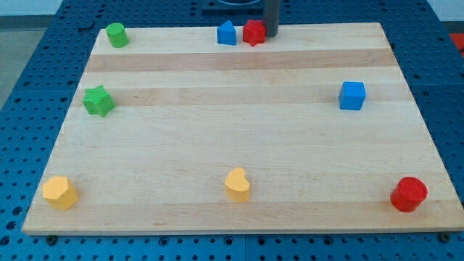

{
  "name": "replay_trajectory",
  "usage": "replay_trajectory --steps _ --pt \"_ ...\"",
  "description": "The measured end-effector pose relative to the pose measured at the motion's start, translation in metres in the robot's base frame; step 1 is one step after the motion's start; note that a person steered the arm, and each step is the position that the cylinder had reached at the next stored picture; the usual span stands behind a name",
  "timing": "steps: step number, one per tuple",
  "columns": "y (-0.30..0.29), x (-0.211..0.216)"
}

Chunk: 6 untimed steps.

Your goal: Move green circle closer to the blue triangle

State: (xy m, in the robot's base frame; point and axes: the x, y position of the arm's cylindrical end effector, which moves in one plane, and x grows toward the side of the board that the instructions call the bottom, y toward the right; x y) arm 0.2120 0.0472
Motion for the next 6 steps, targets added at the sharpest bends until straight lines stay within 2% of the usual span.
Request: replay_trajectory --steps 1,2,3,4,5,6 --pt "-0.018 0.0" --pt "-0.01 0.001" --pt "0.025 0.015" --pt "0.023 0.056" --pt "-0.03 0.086" --pt "-0.115 0.1"
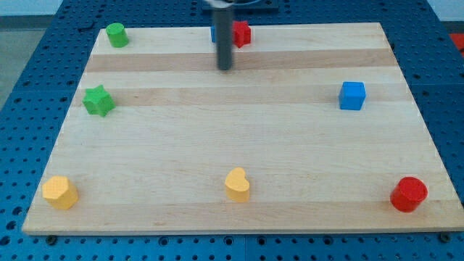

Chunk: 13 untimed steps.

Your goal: Move green circle closer to the blue triangle

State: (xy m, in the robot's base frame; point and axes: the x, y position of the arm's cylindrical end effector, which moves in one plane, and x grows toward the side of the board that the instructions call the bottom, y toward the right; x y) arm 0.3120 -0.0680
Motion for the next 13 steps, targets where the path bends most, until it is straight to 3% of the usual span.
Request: replay_trajectory --steps 2,3,4,7,10,12,13 --pt "-0.183 -0.023" --pt "-0.236 -0.026" --pt "-0.237 -0.027" --pt "-0.236 -0.103" --pt "-0.145 -0.107" --pt "-0.191 -0.117" --pt "-0.193 -0.088"
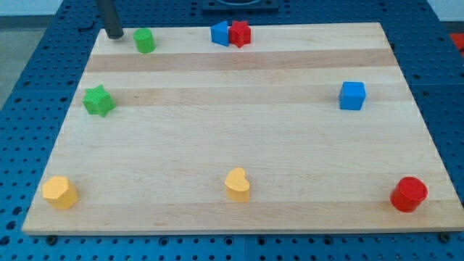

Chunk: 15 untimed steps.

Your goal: Move green circle closer to the blue triangle

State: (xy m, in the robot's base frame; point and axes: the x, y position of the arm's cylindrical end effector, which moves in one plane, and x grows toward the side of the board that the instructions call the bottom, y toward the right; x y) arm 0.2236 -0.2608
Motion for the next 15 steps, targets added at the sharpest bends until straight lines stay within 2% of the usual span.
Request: replay_trajectory --steps 1,3,6,8,10,11,13,15 --pt "0.007 0.016" --pt "0.071 0.015" --pt "0.078 0.027" --pt "0.091 -0.002" --pt "0.13 -0.005" --pt "0.124 -0.005" --pt "0.094 0.025" --pt "0.108 0.028"
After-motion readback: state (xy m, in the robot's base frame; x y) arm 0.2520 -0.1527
